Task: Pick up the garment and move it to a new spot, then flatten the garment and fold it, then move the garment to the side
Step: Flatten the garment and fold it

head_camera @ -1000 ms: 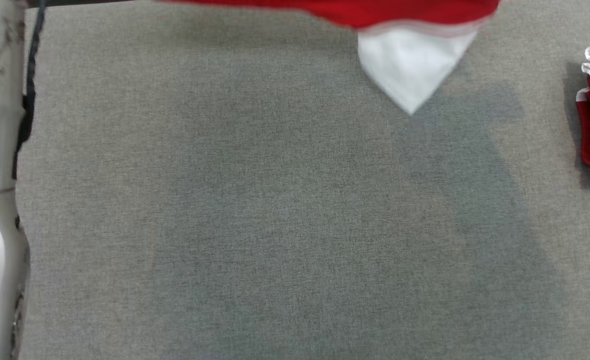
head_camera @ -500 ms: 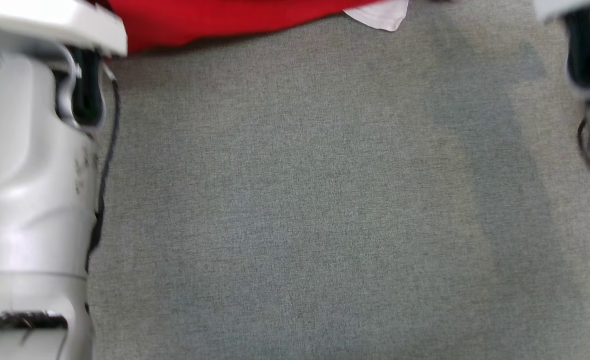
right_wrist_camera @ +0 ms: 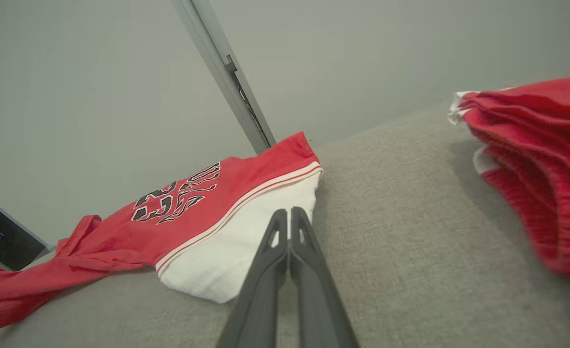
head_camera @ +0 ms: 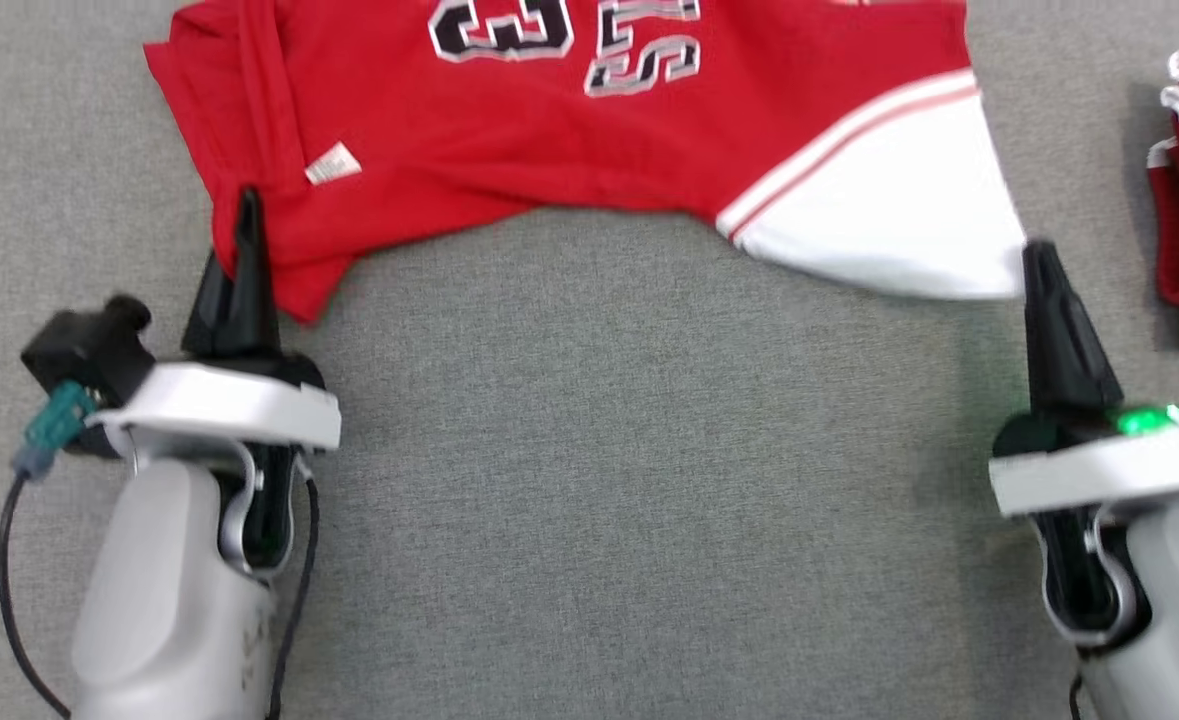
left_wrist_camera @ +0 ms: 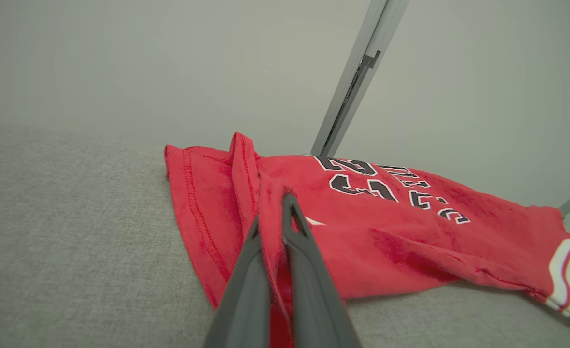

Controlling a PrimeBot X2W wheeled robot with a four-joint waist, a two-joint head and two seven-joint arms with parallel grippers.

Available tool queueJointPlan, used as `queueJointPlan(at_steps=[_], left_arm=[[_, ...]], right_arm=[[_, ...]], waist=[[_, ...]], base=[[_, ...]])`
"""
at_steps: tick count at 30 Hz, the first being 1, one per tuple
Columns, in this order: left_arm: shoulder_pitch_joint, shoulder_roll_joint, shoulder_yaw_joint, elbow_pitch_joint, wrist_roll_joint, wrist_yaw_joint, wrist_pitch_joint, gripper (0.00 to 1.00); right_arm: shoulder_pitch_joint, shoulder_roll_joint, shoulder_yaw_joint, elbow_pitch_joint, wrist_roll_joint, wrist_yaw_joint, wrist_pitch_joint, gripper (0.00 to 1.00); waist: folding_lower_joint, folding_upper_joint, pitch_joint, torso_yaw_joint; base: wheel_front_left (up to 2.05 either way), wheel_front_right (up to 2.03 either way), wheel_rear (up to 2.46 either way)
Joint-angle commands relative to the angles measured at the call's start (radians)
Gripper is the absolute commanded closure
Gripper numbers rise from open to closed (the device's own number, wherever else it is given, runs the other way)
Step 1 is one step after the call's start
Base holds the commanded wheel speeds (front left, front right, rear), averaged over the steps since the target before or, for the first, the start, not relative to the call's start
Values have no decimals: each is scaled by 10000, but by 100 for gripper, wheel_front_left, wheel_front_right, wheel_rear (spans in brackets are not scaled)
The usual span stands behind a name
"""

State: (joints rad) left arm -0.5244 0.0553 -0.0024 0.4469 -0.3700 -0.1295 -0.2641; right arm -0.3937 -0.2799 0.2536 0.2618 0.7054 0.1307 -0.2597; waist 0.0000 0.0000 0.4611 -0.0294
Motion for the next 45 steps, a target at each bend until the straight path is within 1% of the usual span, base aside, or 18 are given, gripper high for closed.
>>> queueJointPlan(at_steps=[1,4,6,11,14,16,20,22,27,31,36,41,45], left_arm=[[502,55,-42,-411,69,-11,4,100],[1440,79,-29,-1016,209,-13,3,100],[1727,119,-19,-1202,226,-13,3,100],[3107,368,-100,-2050,155,-14,3,100],[3928,553,-163,-2490,53,-15,3,100],[4490,589,-196,-2813,-17,-15,97,100],[5513,679,-112,-3652,-186,205,664,100],[6012,648,-59,-4102,-219,419,958,100],[6931,703,-31,-5328,-256,767,1637,100],[7336,708,-46,-5909,-288,954,1992,100],[7334,718,-126,-5940,-370,1014,2303,100],[6952,744,-187,-5689,-529,1051,2702,100],[6415,767,-232,-5366,-647,1040,2955,100]], right_arm=[[611,61,-229,-396,-176,0,-70,100],[1665,173,-494,-930,-421,0,-70,100],[1966,191,-516,-1090,-477,0,-69,100],[3310,19,-607,-1751,-687,0,-67,100],[4151,-62,-803,-2188,-816,0,181,100],[4752,-71,-1054,-2544,-891,0,438,100],[5931,-21,-1423,-3423,-1127,0,1186,100],[6403,22,-1597,-3892,-1156,0,1619,100],[7245,118,-1879,-4888,-1189,0,2725,100],[7485,327,-2292,-5365,-1318,0,3214,100],[7217,509,-2447,-5419,-1434,0,3492,100],[6465,563,-2452,-5080,-1562,0,3425,100],[5338,425,-2247,-4503,-1589,0,3263,100]], waist=[[0,0,-334,-60],[0,0,-685,-125],[0,0,-806,-150],[0,0,-1417,-175],[0,0,-1809,-144],[0,0,-2073,-131],[0,0,-2569,-147],[0,0,-2787,-183],[0,0,-3131,-253],[0,0,-3218,-249],[0,0,-3229,-192],[0,0,-2934,-74],[0,0,-2423,88]], base=[[0,0,0],[0,0,0],[0,0,0],[0,0,0],[0,0,0],[0,0,0],[0,0,0],[0,0,0],[0,0,0],[0,0,0],[0,0,0],[0,0,0],[0,0,0]])
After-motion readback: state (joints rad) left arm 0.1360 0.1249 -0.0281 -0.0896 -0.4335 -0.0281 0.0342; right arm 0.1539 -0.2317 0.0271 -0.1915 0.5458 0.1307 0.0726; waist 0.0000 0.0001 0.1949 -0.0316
